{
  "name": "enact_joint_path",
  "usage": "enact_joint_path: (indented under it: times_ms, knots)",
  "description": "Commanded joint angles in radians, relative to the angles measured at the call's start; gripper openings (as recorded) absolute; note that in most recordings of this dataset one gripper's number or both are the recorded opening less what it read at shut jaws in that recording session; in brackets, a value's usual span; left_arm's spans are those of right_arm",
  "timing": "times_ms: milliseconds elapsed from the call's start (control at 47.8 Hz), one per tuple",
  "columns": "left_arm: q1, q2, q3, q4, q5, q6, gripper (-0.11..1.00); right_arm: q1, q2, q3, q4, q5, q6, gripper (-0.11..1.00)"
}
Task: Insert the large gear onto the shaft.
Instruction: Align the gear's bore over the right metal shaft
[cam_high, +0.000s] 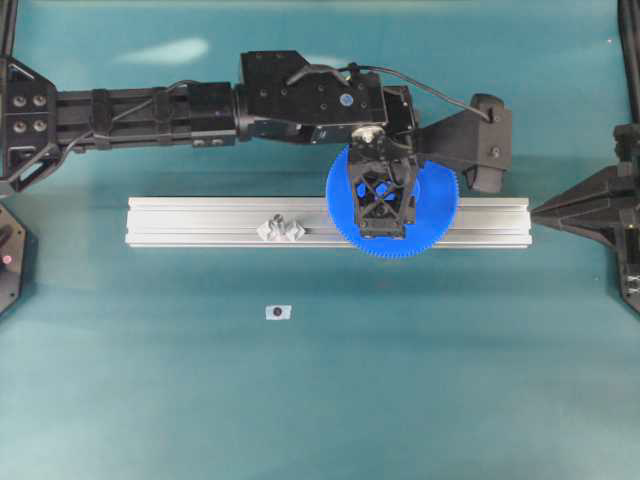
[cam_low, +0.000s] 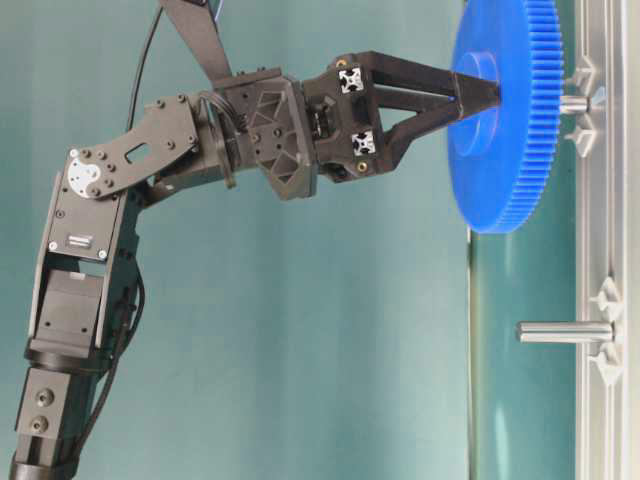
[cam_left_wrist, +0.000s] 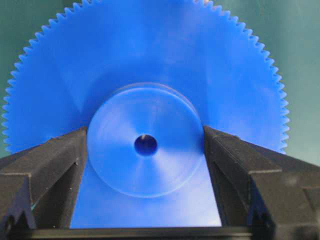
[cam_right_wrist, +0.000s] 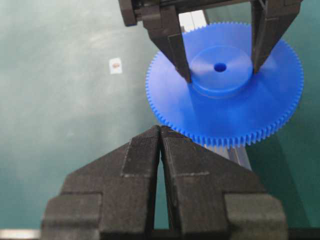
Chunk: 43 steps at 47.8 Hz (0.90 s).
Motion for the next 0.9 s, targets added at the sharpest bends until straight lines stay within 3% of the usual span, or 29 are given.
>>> enact_joint_path:
  times_ms: [0,523,627,878]
  knots:
    - [0.021,-0.031,-0.032,0.005,-0.005,0.006,0.77,-0.003,0.008,-0.011,0.0,-0.005,0.009,0.11]
    - [0.023,-0.029,-0.049,0.005,0.009,0.006,0.77,-0.003,0.008,-0.012,0.002,-0.005,0.009,0.11]
    - [0.021,-0.032,-0.052,0.005,0.02,0.008,0.91,-0.003,0.006,-0.012,0.002,-0.005,0.009,0.11]
    - [0.015,-0.031,-0.084,0.005,0.038,0.009,0.89,-0.003,0.006,-0.011,0.002,-0.005,0.018,0.11]
